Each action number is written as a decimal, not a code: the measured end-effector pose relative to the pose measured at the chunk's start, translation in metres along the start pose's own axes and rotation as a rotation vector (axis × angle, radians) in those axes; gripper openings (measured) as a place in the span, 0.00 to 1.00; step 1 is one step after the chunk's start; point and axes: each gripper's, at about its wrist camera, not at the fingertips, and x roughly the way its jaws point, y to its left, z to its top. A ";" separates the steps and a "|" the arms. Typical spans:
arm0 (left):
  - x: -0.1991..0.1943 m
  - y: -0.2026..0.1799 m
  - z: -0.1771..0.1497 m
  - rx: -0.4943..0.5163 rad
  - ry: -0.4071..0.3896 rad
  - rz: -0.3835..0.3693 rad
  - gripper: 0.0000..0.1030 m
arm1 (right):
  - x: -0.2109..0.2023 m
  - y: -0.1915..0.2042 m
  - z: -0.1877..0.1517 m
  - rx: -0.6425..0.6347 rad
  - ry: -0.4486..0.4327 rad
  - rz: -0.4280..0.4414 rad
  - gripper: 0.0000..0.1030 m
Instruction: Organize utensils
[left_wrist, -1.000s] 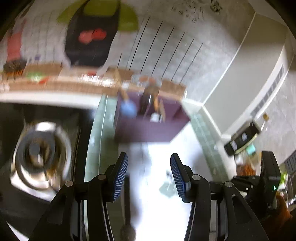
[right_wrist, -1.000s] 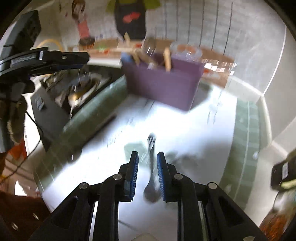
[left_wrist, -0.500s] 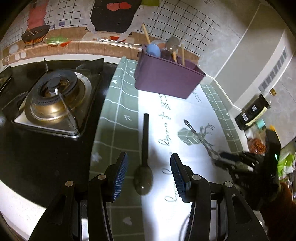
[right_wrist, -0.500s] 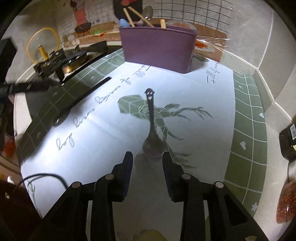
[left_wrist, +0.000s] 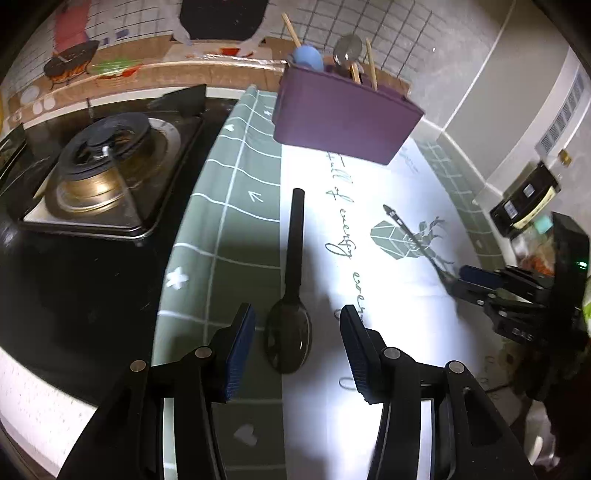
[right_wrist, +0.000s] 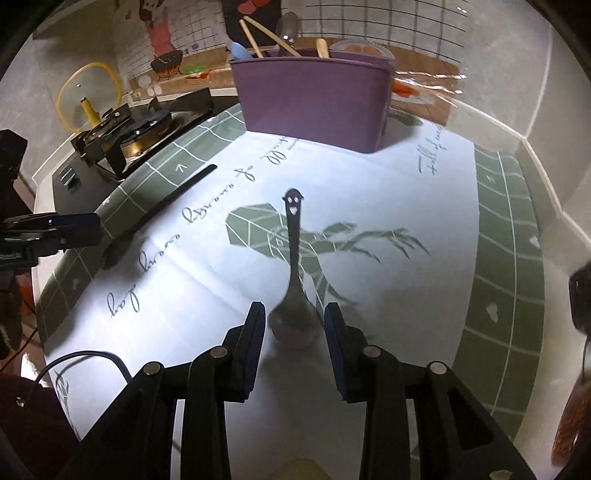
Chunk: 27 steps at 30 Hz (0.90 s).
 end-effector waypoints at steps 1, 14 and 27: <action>0.004 -0.001 0.002 0.005 0.005 0.006 0.47 | -0.001 -0.001 -0.003 0.009 -0.001 -0.005 0.30; 0.012 -0.006 0.015 -0.011 0.008 0.022 0.47 | 0.004 0.011 -0.013 0.010 -0.050 -0.108 0.30; 0.033 -0.002 0.036 -0.048 0.066 0.049 0.47 | -0.066 0.008 0.052 -0.010 -0.243 -0.088 0.25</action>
